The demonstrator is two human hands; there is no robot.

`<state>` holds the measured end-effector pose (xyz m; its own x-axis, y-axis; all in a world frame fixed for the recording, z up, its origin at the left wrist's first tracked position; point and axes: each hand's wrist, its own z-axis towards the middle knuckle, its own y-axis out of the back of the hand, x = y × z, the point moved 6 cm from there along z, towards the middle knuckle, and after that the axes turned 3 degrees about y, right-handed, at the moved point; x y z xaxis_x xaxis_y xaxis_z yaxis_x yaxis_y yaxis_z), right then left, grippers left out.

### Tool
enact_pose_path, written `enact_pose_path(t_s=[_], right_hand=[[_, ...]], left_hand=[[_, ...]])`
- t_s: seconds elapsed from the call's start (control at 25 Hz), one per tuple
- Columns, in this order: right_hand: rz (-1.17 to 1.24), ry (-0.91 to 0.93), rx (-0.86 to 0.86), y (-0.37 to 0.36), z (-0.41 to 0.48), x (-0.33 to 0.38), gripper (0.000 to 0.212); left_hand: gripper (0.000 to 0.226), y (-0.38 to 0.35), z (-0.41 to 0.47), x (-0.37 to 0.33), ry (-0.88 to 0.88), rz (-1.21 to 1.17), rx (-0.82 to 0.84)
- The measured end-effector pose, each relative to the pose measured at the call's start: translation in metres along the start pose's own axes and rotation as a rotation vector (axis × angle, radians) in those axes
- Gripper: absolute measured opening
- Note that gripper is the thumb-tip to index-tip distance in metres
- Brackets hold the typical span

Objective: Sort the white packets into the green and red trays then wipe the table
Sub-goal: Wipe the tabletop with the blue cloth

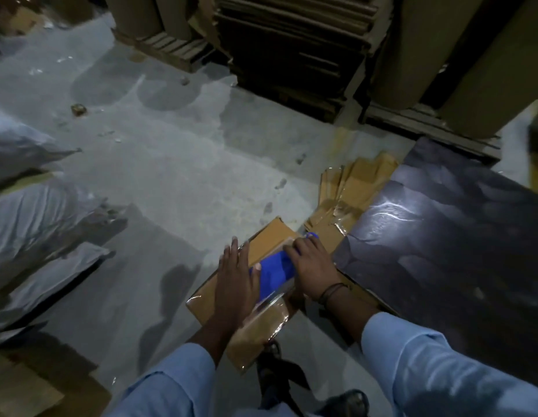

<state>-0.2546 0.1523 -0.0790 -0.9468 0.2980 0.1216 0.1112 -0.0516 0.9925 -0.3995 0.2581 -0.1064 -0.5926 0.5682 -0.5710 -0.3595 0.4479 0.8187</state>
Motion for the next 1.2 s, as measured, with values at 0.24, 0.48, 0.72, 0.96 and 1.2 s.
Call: enact_pose_path(t_s=[0.24,0.48,0.72,0.96,1.2], right_hand=[[-0.035,-0.451,-0.385,0.092,-0.079,-0.102,0.042],[0.012,-0.841,-0.402,0.075,-0.214,-0.184,0.040],[0.078,-0.788,-0.384,0.048,-0.235,-0.223,0.042],[0.043,-0.506,-0.043,-0.013,-0.165,-0.237,0.066],[0.011,-0.597,-0.023,-0.015,-0.205,-0.229,0.073]], left_hand=[[0.056,0.009,0.039,-0.103,-0.248,-0.069,-0.102],[0.056,-0.067,0.035,-0.187,-0.442,-0.004,0.093],[0.064,-0.160,0.041,-0.234,-0.491,0.208,0.321],[0.065,-0.209,0.082,-0.247,-0.588,0.352,0.317],[0.067,-0.218,0.095,-0.264,-0.730,0.342,0.221]])
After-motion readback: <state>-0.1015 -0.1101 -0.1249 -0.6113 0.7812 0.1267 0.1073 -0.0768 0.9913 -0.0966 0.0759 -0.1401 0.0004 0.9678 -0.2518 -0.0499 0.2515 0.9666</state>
